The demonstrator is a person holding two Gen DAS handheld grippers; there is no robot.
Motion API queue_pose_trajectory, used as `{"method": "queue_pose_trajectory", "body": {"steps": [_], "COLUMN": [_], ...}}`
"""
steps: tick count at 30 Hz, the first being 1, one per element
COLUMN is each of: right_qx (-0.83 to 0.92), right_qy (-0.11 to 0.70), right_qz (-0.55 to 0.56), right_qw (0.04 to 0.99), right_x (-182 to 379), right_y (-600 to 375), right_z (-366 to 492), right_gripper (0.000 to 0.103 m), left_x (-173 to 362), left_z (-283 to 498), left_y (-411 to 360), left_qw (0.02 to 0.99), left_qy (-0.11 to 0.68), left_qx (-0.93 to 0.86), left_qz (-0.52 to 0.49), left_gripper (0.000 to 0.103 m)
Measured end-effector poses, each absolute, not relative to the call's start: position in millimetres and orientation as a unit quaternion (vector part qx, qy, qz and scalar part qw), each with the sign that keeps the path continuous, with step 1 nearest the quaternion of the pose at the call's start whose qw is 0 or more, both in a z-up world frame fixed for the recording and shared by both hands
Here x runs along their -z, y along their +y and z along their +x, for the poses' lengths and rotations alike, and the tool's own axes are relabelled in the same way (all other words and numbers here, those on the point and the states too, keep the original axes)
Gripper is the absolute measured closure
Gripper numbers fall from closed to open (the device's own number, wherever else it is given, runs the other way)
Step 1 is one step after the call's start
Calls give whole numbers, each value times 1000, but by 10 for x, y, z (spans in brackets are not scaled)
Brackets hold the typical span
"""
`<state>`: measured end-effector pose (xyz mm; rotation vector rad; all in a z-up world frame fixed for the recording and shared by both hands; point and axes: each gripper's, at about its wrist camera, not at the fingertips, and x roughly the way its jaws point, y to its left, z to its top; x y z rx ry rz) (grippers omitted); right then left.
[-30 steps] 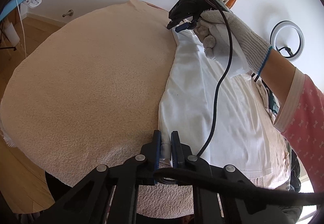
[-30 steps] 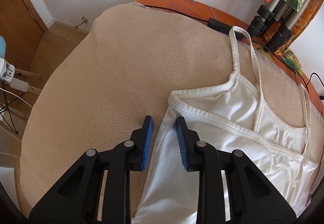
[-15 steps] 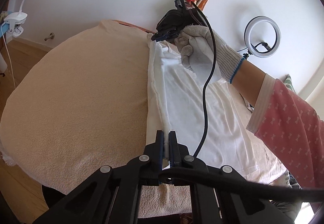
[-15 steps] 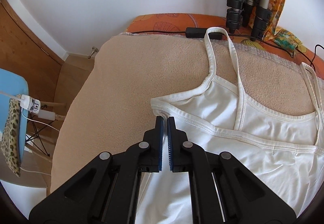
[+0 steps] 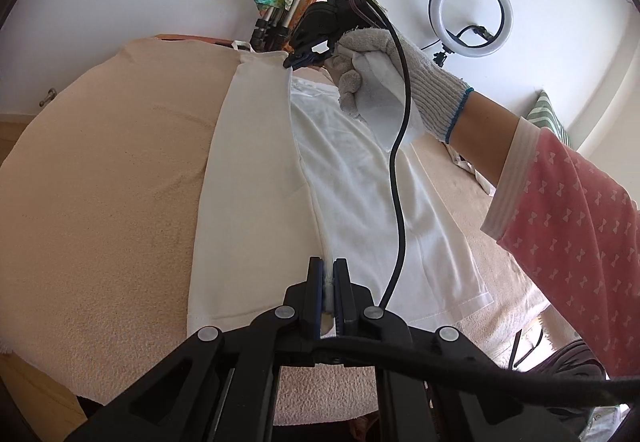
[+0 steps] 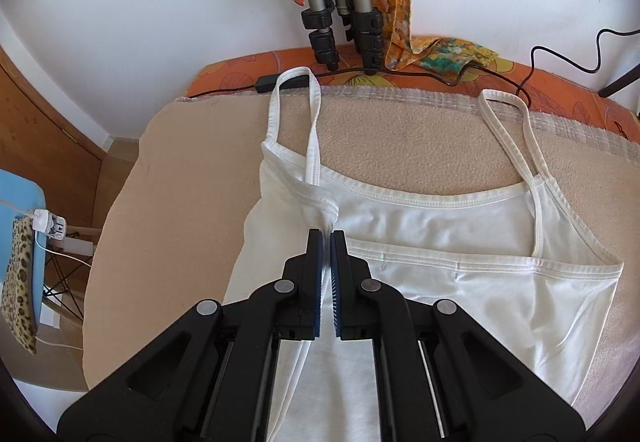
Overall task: Fold small clothes
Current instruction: 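Fold the held side edge over toward the tank top's center, then release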
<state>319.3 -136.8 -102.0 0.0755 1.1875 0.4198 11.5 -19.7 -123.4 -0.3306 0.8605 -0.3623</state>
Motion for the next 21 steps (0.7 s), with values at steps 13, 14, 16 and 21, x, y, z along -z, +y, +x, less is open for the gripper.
{"method": "queue_pose_trajectory", "body": {"steps": [13,14,16,21], "right_qx": [-181,-180,-172,-149], "right_qy": [525,523,515,497], "right_qz": [38,45,49,50], "right_qw": [831,832,838,853], "right_x": [783,714,585,288], "right_y": [-1731,-1799,-1926,-2272], "right_z": [2957,2932,2882,2712], "right_gripper": [57,57,57,57], "left_x": [1099,1058,970,714], "left_z": [-29,-64,-138,-341], "left_y": [-210,-193,-176,-184], "left_qw": [894,897,902,908], "left_qy": [393,386,372,339], "left_qx": [166,167,176,218], "left_qz": [-136,-134,-131,-116], "left_gripper": [68,68,67,59]}}
